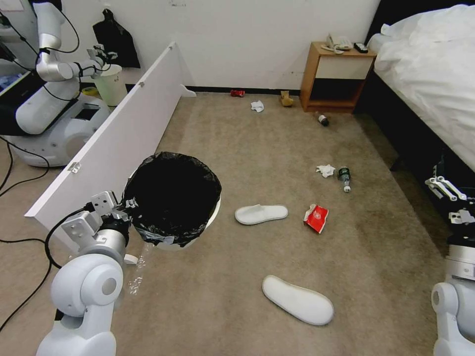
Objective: Pick up the trash bin and place the garbage on the floor into it.
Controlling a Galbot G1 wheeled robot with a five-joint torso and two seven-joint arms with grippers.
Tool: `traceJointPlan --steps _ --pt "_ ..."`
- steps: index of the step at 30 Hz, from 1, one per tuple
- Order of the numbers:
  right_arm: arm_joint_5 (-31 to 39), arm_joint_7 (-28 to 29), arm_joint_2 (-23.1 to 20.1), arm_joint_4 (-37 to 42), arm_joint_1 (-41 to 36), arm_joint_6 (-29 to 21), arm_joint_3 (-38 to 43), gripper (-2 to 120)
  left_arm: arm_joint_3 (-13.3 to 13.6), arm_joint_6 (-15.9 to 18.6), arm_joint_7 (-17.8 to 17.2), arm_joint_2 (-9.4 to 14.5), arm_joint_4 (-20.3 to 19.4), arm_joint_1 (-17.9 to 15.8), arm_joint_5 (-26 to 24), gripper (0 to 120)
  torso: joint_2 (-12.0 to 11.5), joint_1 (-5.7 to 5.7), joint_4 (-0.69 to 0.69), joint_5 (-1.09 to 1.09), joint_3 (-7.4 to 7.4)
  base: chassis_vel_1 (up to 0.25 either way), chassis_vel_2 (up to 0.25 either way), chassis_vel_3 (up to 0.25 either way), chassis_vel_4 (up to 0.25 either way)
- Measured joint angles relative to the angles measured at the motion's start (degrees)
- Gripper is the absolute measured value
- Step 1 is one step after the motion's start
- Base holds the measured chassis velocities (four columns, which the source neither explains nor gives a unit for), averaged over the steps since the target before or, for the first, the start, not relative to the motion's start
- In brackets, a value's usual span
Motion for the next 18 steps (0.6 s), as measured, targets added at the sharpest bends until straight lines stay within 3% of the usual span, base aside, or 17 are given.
traceJointPlan --steps 18 --pt "0.11 0.20 -0.03 -0.49 0.20 0.68 -0.12 100 0.04 -0.10 0.10 -0.11 0.16 0.01 0.26 4 0.00 0.00 0.00 0.00 0.00 0.000 0.000 0.000 0.000"
